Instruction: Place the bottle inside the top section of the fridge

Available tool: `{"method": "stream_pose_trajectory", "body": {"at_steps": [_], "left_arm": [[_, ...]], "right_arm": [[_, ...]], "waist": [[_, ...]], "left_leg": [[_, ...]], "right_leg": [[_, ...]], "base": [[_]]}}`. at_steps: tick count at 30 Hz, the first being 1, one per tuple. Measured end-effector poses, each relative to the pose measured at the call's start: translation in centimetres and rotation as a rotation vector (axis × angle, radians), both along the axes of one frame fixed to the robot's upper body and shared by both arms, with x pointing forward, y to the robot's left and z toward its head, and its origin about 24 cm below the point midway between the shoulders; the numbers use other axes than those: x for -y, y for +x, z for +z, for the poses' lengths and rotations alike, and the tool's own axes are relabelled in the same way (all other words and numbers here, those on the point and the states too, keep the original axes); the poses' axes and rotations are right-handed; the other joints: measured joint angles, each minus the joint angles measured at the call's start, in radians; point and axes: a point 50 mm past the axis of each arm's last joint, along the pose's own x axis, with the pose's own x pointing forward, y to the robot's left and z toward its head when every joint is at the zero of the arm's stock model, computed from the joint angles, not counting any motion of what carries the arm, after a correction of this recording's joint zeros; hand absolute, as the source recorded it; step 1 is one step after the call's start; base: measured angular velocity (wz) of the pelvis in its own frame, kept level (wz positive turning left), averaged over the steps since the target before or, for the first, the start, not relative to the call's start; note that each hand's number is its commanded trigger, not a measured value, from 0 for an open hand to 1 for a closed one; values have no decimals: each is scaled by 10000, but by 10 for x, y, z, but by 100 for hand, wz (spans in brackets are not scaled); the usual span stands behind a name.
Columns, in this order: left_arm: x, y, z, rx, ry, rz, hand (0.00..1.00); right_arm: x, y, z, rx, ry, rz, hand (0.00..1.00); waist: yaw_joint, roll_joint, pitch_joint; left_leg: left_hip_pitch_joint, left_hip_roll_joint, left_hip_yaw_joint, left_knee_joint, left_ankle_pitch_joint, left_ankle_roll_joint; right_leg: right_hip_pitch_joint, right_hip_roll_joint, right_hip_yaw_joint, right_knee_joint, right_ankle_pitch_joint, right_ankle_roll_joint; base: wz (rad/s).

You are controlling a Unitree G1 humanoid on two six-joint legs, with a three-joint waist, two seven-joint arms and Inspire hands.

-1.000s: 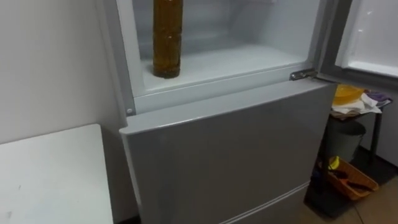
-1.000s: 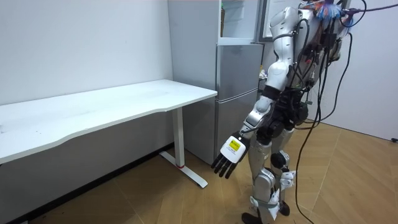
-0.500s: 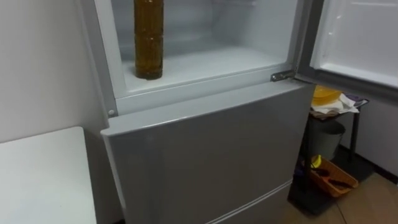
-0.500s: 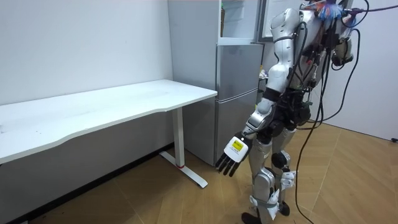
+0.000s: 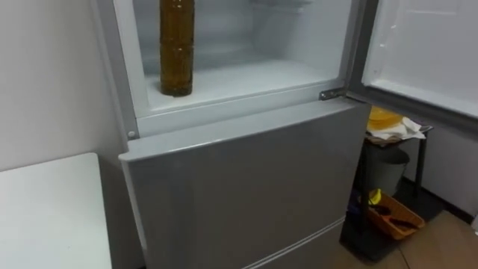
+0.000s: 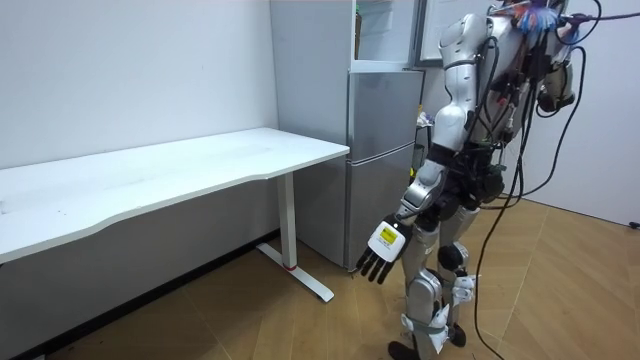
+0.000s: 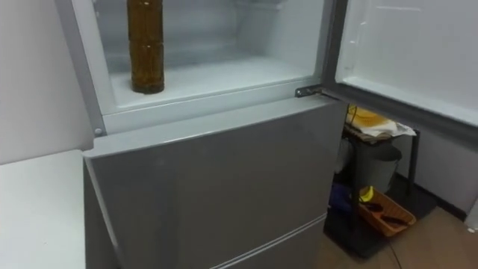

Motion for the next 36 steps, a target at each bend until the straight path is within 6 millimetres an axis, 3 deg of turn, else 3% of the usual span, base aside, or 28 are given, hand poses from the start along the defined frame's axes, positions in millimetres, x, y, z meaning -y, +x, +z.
{"method": "stream_pose_trajectory", "body": {"at_steps": [6,10,11,12,13,19,22,25,26,30,36], "left_arm": [[5,14,-4,27,-228,-916,0],[3,25,-5,58,-260,-1164,0],[3,27,-5,57,-264,-1332,0],[2,31,-5,91,-284,-1633,0],[1,38,-6,214,-268,-1815,0],[3,44,-6,297,-298,-1966,0],[2,44,-6,250,-275,-2076,0],[3,47,-6,293,-293,-2121,0],[2,47,-6,290,-282,-2124,0],[2,58,-6,439,-282,-2390,0],[2,64,-6,483,-245,-2637,0]], "right_arm": [[-31,2,-14,114,172,1391,100],[-55,11,-21,217,-56,3567,98],[-61,13,-22,243,-67,3936,82],[-73,14,-23,279,-99,4637,58],[-82,16,-24,341,-198,5317,0],[-100,18,-28,312,-1090,6976,0],[-107,18,-24,576,-1680,7506,0],[-114,21,-19,1038,-1872,7973,0],[-116,21,-19,1120,-1889,8047,0],[-128,18,-13,1775,-1907,8948,0],[-133,17,-10,1888,-2671,9468,0]], "waist": [[528,6,-26],[1062,41,-124],[1169,45,-132],[1330,59,-206],[1522,59,-214],[2676,124,-247],[2904,122,-221],[2952,15,-67],[2946,11,-52],[2729,91,-1],[2482,103,-8]], "left_leg": [[-22,145,2,76,-29,-61],[-174,266,-89,100,26,-123],[-194,281,-124,114,51,-163],[-263,304,-257,199,102,-220],[-333,304,-428,242,136,-234],[-296,326,-517,178,153,-243],[-296,313,-580,-38,153,-247],[-334,312,-581,-115,148,-253],[-364,311,-581,-116,143,-259],[-457,302,-571,-191,137,-263],[-412,308,-497,-310,136,-264]], "right_leg": [[-7,147,53,-62,149,-37],[42,241,-40,-283,361,-165],[54,254,-70,-321,387,-185],[60,262,-193,-429,432,-210],[99,249,-291,-494,499,-319],[485,194,-665,-924,453,-280],[591,187,-827,-1072,449,-277],[667,197,-920,-1303,445,-270],[659,196,-947,-1328,441,-263],[627,201,-990,-1476,429,-241],[638,223,-980,-1595,426,-238]], "base": [[-5],[4],[18],[30],[42],[27],[13],[8],[8],[-2],[-5]]}}
